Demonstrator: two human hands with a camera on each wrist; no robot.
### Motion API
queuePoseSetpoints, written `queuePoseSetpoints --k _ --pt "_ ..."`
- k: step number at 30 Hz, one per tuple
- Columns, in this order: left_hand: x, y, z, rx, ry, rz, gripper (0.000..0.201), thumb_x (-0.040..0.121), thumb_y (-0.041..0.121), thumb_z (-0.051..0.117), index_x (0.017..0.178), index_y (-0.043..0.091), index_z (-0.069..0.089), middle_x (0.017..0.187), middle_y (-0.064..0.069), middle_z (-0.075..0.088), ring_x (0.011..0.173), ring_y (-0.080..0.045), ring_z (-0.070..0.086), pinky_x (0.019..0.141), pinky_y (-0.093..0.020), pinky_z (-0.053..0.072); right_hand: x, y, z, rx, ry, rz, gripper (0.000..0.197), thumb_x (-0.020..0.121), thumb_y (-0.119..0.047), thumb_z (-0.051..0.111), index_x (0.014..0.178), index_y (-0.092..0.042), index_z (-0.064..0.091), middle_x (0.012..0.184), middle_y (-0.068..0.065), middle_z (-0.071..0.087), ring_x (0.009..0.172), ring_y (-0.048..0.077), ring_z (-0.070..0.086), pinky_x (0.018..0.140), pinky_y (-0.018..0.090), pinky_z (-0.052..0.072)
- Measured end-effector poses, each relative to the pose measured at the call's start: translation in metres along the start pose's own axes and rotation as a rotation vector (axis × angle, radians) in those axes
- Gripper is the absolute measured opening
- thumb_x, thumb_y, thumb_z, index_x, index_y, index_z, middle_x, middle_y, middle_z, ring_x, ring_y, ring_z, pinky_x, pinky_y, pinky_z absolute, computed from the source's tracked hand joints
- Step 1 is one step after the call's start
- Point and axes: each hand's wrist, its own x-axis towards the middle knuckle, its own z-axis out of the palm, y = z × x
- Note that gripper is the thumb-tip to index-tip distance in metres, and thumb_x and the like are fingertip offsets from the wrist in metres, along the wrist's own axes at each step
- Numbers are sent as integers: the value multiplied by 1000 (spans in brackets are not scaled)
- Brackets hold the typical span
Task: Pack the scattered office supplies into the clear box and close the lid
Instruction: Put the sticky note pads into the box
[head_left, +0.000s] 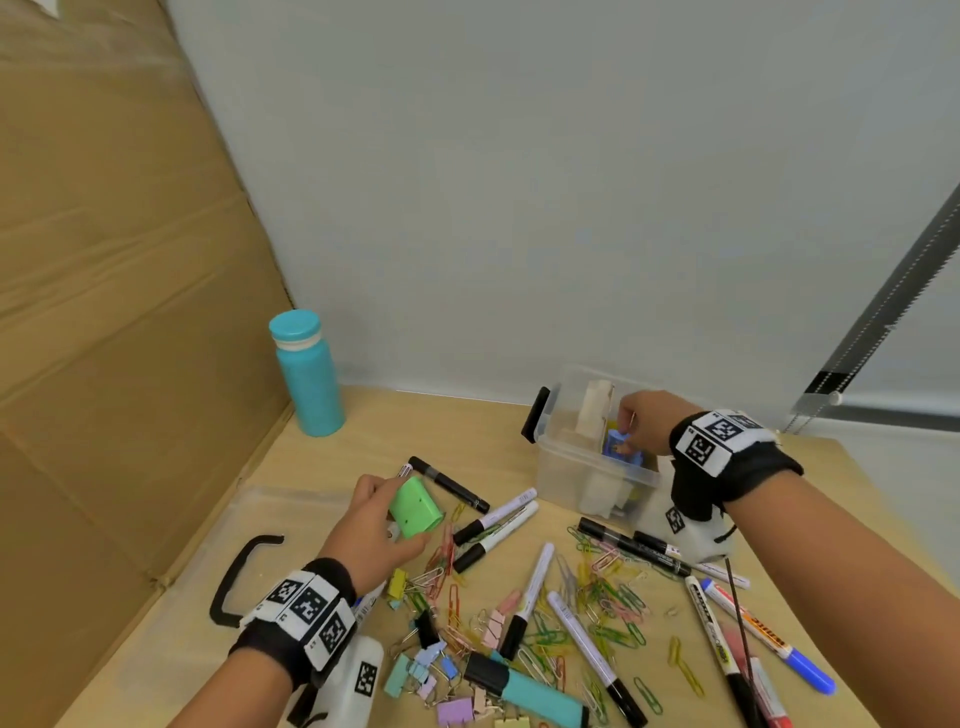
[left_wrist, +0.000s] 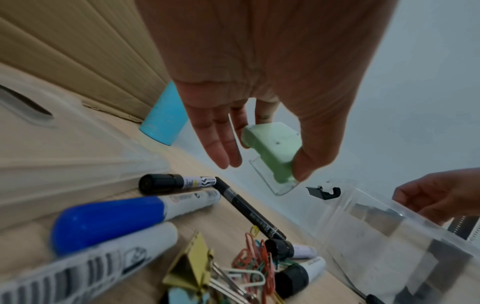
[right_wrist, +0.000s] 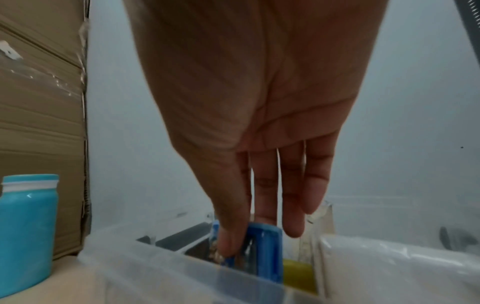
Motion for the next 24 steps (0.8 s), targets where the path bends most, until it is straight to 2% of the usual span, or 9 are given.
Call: queuePoseSetpoints --k 5,8,10,12,14,15,18,21,24 --pt "-8 2 0 -16 -8 11 69 77 30 73 137 20 40 110 5 37 103 -9 49 96 -29 50 20 -4 1 -143 -127 14 15 78 -21 74 81 -18 60 106 4 66 100 23 61 86 32 50" --pt "-14 7 1 -15 -14 16 67 77 31 73 135 21 41 110 5 38 102 -8 50 95 -26 49 25 -3 2 -176 -168 4 18 83 -14 67 101 -10 69 112 7 67 97 23 62 84 30 50" --pt "-18 12 1 -28 -14 29 66 77 30 73 135 22 42 110 5 38 102 -8 50 95 -26 49 20 -5 -1 -159 -179 8 26 87 -10 58 111 -8 66 115 9 65 90 22 57 79 28 46" --pt "-21 20 1 -67 -10 44 63 78 27 73 133 25 42 111 5 38 103 -5 49 95 -25 49 11 -4 -4 -112 -114 -2 33 91 -6 49 121 -7 60 123 10 61 98 23 56 85 28 44" --pt "-26 28 0 -124 -6 62 59 78 25 73 128 28 42 112 8 39 105 -3 50 94 -20 48 -4 -1 -6 59 8 -28 39 92 -2 45 129 -10 55 132 9 57 116 24 55 98 29 42" --pt "-28 32 0 -139 -1 73 58 77 25 74 126 29 42 113 10 40 105 -3 50 91 -19 48 -13 2 -7 176 76 -49 40 92 -2 45 129 -11 56 133 8 57 119 23 54 99 29 41" --pt "-35 47 3 -189 13 114 58 76 26 75 123 37 43 117 19 44 104 1 52 86 -17 49 -48 5 -4 414 192 -156 31 93 -8 49 120 -16 63 122 2 64 102 15 59 88 23 41" --pt "-39 72 11 -256 4 164 58 76 24 76 119 43 42 119 21 51 106 6 52 90 -17 48 -76 4 5 537 87 -264 24 93 -19 55 114 -25 65 114 -7 66 95 7 63 91 25 47" --pt "-37 106 24 -378 -51 222 58 78 22 76 123 37 43 122 19 57 113 5 53 99 -18 44 -94 -3 13 803 -142 -338 26 92 -18 59 118 -23 62 117 -4 65 100 12 67 90 24 53"
